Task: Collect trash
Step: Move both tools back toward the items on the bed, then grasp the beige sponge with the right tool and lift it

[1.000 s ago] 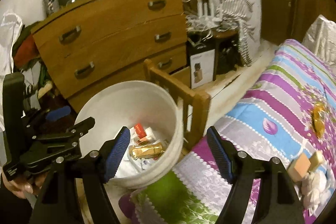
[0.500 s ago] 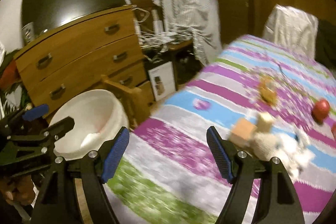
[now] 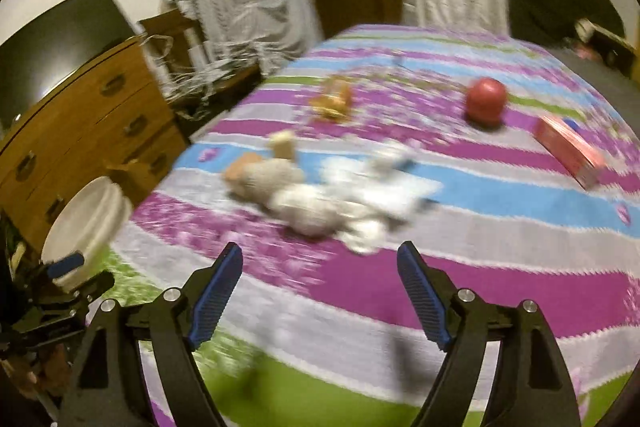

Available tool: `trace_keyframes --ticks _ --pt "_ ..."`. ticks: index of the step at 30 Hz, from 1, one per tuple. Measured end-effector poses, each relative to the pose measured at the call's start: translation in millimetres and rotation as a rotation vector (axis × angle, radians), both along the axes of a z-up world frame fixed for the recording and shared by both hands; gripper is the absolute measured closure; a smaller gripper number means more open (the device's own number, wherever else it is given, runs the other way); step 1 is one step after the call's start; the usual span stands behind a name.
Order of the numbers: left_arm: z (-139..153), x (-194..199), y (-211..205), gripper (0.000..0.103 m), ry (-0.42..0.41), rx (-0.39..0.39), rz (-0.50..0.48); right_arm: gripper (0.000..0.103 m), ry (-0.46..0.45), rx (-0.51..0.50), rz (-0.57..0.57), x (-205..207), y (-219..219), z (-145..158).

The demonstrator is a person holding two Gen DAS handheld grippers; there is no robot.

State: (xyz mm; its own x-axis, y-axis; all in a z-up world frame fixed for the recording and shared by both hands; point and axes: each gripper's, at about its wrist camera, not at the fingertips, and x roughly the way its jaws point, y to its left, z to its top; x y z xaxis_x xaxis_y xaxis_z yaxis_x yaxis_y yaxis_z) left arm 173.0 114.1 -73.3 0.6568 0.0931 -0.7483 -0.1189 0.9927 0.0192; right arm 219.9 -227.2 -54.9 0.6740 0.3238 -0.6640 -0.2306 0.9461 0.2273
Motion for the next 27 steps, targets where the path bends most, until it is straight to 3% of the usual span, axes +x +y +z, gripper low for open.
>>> trace_keyframes --ticks 5,9,20,24,27 --pt "-10 4 -14 0.018 0.007 0.015 -0.018 0.023 0.008 0.034 0.004 -2 -19 -14" --pt "-14 13 -10 0.018 0.021 -0.009 -0.002 0.023 0.022 0.092 0.040 -3 -4 -17" --pt "-10 43 -2 0.018 -0.011 -0.010 0.028 0.023 -0.031 0.117 0.154 25 42 9" --pt "-20 50 3 0.018 0.008 -0.030 0.036 0.023 -0.046 0.124 0.183 55 60 22" --pt "-25 50 6 0.018 0.012 -0.038 0.042 0.023 0.020 0.077 0.200 101 83 22"
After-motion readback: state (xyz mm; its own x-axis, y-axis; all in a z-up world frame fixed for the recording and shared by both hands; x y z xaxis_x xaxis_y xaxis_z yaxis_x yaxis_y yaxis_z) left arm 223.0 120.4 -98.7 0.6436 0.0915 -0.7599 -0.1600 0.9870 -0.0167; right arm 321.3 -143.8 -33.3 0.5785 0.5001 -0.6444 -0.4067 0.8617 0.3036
